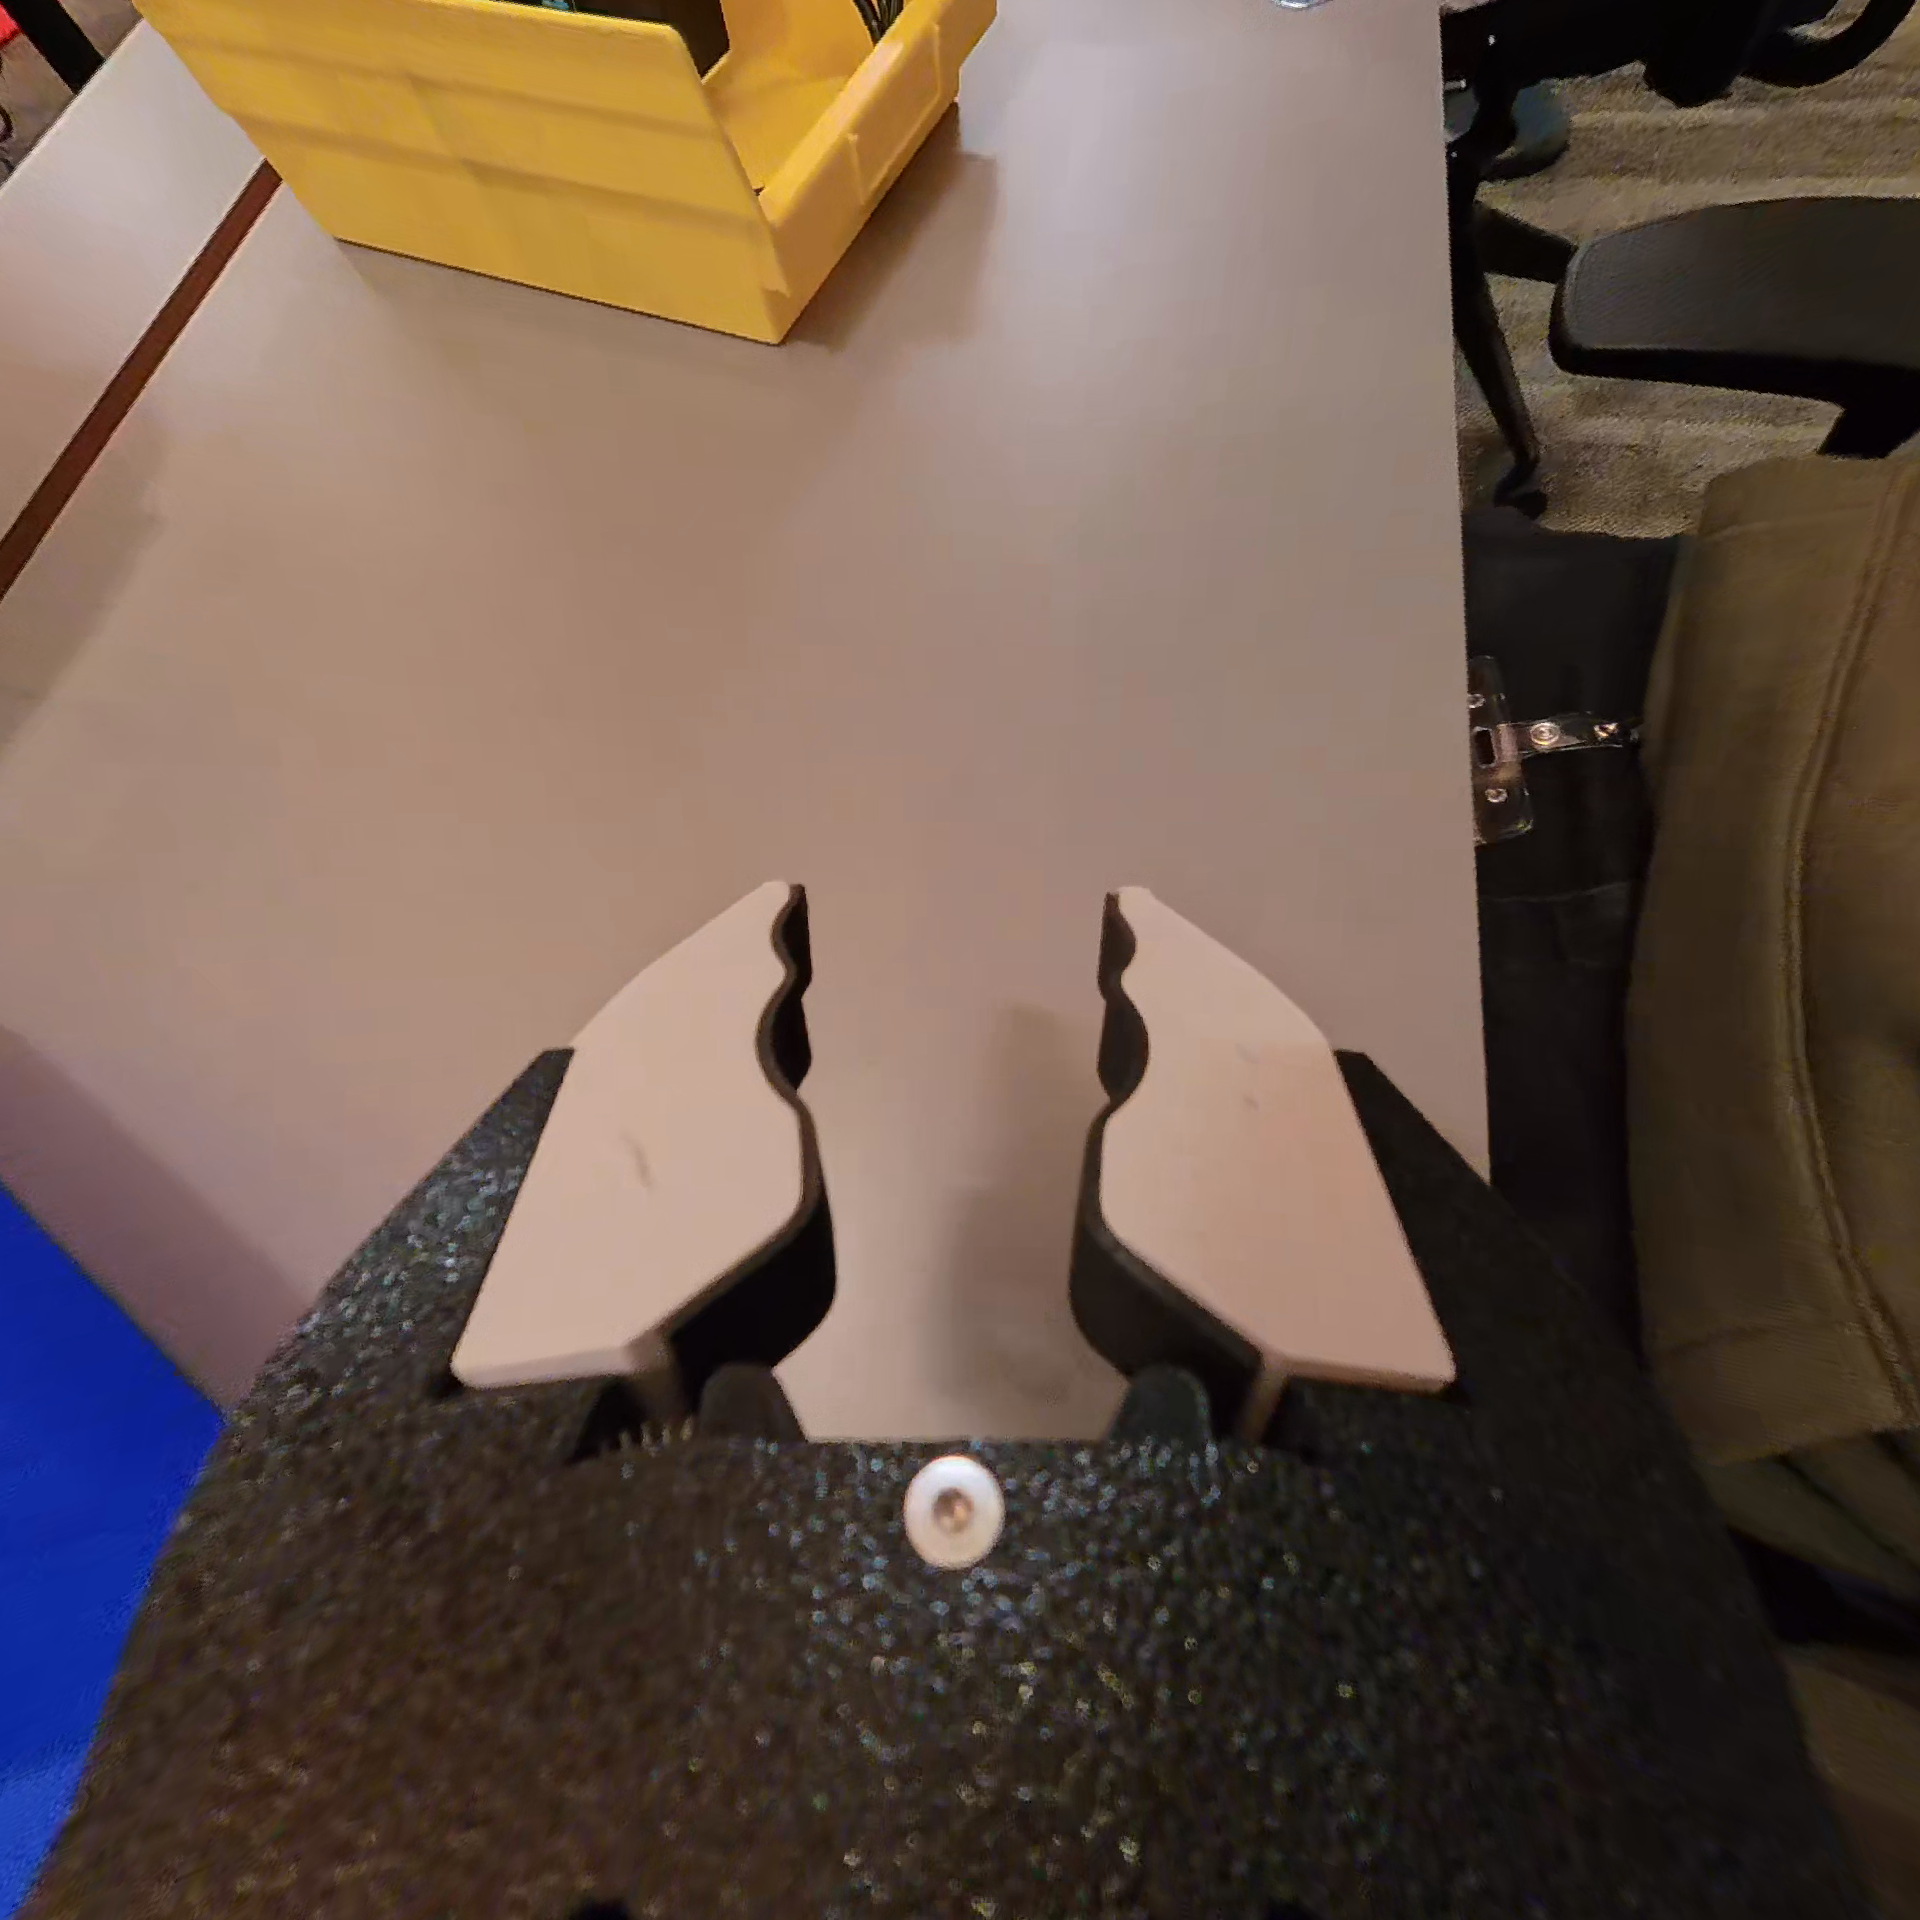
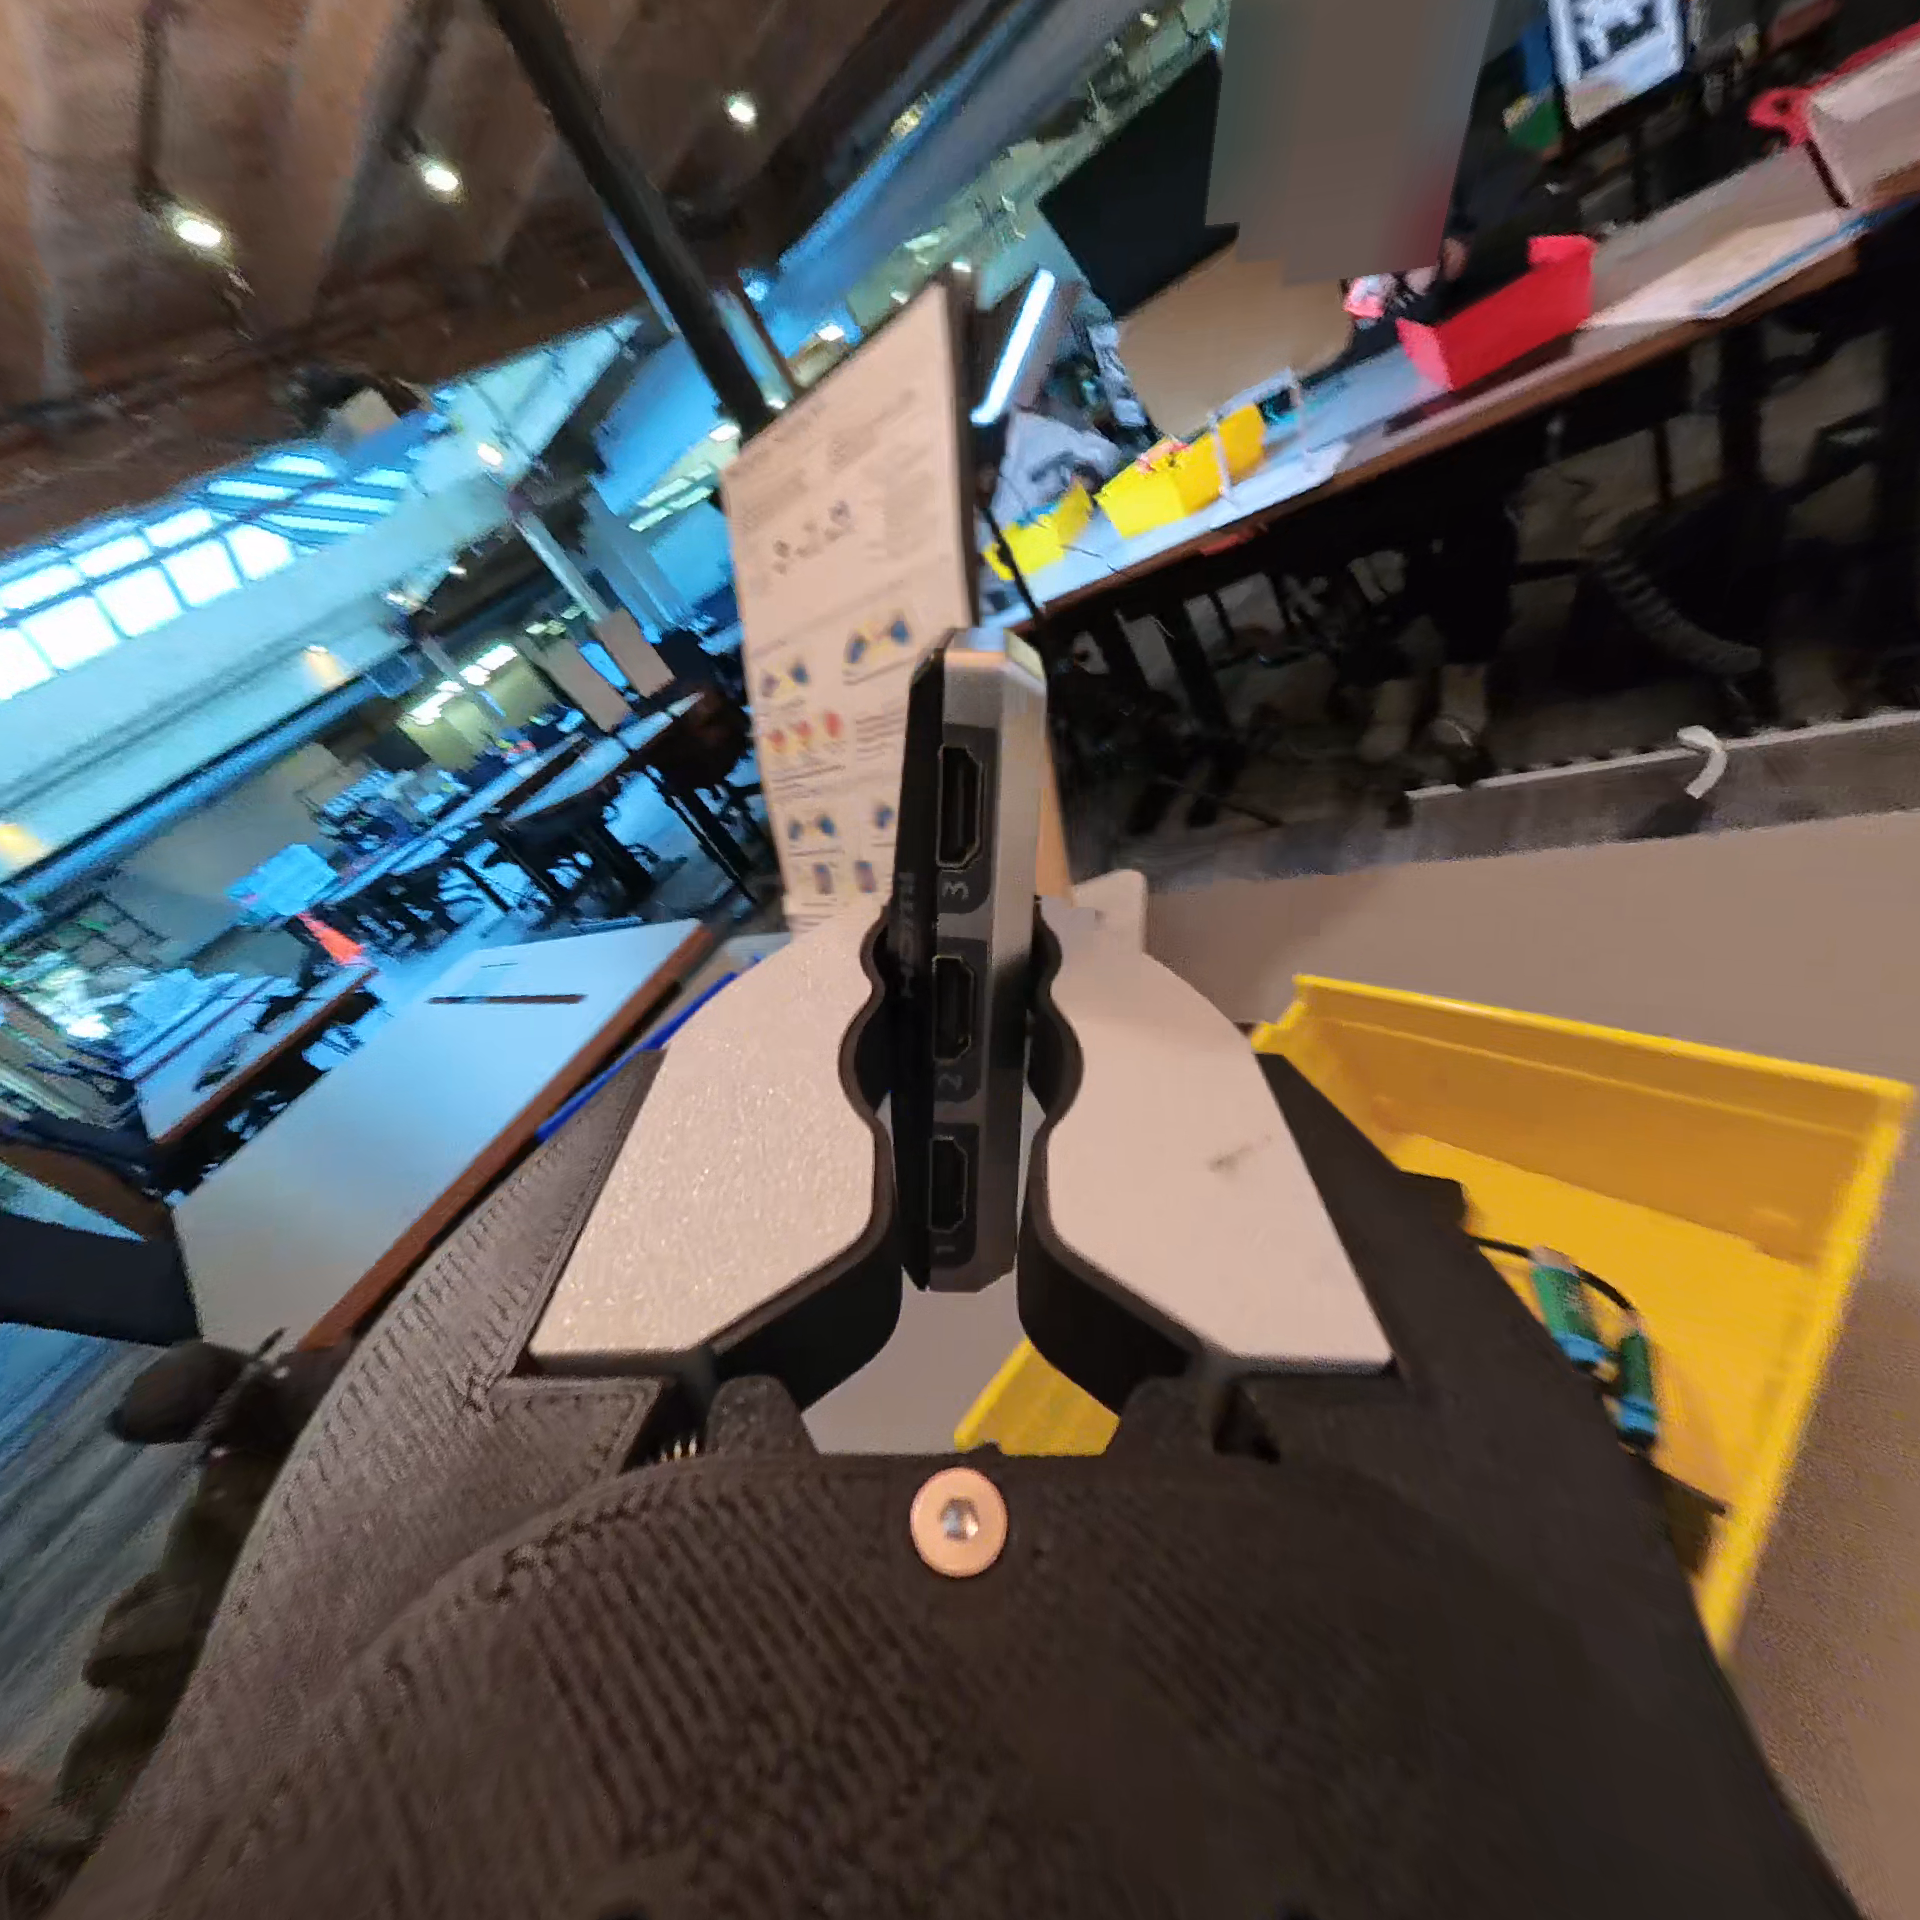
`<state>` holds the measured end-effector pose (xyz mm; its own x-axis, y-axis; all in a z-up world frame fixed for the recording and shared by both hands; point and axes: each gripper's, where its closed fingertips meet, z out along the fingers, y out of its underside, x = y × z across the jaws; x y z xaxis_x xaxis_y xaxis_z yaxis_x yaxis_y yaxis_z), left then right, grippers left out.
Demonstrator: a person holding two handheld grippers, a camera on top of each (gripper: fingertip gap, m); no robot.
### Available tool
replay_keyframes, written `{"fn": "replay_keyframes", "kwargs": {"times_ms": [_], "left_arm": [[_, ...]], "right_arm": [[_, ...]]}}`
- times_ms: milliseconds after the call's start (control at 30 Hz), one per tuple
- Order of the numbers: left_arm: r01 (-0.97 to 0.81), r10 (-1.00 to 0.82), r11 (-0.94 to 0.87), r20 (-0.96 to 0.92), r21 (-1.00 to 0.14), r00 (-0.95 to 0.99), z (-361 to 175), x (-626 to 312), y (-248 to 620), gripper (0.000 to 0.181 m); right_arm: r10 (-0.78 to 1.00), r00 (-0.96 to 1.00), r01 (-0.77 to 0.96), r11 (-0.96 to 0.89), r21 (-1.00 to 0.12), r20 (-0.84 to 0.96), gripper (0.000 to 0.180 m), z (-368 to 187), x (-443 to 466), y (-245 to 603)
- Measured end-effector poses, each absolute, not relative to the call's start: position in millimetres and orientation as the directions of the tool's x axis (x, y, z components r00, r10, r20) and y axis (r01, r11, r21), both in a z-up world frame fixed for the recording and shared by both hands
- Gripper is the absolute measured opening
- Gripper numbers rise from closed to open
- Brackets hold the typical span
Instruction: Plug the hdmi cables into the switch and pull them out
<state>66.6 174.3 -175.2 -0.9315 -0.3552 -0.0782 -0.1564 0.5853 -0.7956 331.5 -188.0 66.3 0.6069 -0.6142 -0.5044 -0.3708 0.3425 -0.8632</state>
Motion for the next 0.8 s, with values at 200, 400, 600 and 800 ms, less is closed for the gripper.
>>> {"fn": "replay_keyframes", "kwargs": {"times_ms": [200,400,600,800], "left_arm": [[-0.171,-0.347,0.604,-0.063,-0.779,-0.936,-186,69,173,0.052],[-0.189,-0.338,0.607,-0.036,-0.771,-0.940,-198,72,166,0.051],[-0.204,-0.332,0.612,-0.014,-0.764,-0.943,-207,74,164,0.050],[-0.229,-0.336,0.606,0.016,-0.762,-0.942,-215,76,166,0.050]], "right_arm": [[-0.785,0.517,-0.436,0.102,-0.894,-0.341,0.022,28,371,-213],[-0.829,0.540,-0.459,-0.436,-0.774,0.146,0.022,-15,413,-213],[-0.427,0.576,-0.231,-0.903,-0.362,0.697,0.023,-75,453,-188],[-0.222,0.695,-0.097,-0.971,-0.217,0.684,0.028,-151,463,-143]]}}
